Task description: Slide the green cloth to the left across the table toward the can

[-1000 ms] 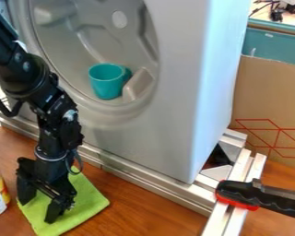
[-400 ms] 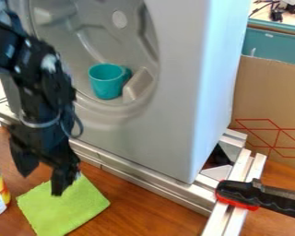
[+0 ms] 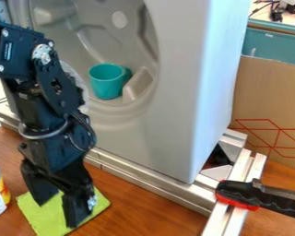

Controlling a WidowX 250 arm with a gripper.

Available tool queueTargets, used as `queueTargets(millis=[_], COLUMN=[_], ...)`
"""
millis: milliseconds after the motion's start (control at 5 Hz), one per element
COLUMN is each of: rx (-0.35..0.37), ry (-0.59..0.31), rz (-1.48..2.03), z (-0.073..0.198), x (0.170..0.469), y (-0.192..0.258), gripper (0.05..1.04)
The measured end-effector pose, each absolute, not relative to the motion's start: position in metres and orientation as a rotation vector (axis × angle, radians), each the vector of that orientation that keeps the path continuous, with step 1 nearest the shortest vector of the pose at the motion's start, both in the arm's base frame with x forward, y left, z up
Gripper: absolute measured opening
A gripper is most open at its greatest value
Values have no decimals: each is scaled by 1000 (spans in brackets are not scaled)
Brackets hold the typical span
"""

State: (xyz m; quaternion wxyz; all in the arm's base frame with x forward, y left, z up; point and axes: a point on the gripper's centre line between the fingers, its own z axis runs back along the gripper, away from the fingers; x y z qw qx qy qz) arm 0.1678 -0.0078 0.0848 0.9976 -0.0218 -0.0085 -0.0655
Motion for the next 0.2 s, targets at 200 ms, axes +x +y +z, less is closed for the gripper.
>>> queueTargets(millis=[200], rx=[-64], ry=[-3], rz=[-221], z=[85], x=[162], y=[-36], gripper=[1001])
